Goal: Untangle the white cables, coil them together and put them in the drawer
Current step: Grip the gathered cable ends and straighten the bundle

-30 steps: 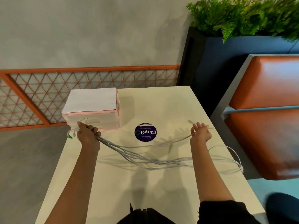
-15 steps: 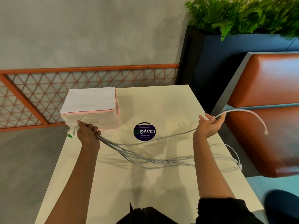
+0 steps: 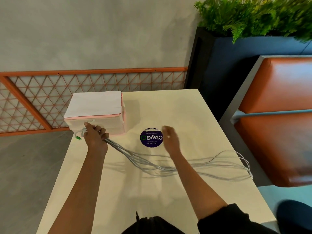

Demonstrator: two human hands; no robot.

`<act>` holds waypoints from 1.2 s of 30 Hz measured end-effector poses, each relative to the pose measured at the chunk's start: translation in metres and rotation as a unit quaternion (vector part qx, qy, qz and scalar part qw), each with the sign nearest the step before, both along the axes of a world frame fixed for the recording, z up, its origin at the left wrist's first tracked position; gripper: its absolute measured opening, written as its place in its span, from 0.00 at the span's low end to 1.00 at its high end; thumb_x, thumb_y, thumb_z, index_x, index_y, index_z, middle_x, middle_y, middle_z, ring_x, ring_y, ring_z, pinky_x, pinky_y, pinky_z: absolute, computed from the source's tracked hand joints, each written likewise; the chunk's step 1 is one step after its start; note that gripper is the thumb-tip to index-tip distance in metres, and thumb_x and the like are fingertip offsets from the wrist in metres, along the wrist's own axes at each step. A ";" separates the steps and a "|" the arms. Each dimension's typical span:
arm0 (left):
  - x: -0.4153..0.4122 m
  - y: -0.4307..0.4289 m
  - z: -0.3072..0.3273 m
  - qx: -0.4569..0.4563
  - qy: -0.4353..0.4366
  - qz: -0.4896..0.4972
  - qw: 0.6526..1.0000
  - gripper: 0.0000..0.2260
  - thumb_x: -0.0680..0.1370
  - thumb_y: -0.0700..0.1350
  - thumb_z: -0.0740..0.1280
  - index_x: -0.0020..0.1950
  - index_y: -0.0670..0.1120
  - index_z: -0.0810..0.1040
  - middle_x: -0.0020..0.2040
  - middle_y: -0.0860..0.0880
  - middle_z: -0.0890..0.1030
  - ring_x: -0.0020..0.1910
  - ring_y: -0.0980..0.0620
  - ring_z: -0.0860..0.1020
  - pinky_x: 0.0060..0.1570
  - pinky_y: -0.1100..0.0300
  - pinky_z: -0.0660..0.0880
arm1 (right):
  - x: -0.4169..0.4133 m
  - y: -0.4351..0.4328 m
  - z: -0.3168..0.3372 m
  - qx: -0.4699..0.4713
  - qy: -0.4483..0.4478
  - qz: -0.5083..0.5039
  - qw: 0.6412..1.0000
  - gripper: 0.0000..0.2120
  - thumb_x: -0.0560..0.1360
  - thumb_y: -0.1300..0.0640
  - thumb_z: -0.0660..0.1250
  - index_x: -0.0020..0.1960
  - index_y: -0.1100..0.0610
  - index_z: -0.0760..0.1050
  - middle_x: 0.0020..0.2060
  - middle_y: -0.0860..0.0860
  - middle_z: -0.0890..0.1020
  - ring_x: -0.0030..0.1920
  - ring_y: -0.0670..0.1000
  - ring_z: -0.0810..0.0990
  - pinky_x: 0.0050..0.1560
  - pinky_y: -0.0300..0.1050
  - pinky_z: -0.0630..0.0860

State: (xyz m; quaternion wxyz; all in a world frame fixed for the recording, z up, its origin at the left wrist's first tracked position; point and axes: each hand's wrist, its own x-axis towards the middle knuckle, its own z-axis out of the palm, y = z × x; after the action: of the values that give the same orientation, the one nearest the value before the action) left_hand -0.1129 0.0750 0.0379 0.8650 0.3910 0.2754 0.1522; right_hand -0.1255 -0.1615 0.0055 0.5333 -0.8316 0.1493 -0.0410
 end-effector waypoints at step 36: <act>-0.004 0.015 0.006 0.046 -0.015 0.040 0.998 0.20 0.82 0.58 0.52 0.35 0.48 0.61 0.22 0.56 0.62 0.22 0.57 0.59 0.22 0.66 0.57 | -0.050 -0.060 -0.080 -0.423 0.210 0.101 0.876 0.15 0.78 0.50 0.57 0.57 0.55 0.77 0.54 0.54 0.81 0.57 0.57 0.78 0.55 0.45 0.71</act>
State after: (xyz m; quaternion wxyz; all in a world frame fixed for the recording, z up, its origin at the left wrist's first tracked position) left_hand -0.1173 0.0900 0.0436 0.8435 0.4163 0.2707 0.2049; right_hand -0.1756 -0.2220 -0.0745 0.0879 -0.9775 0.1417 0.1293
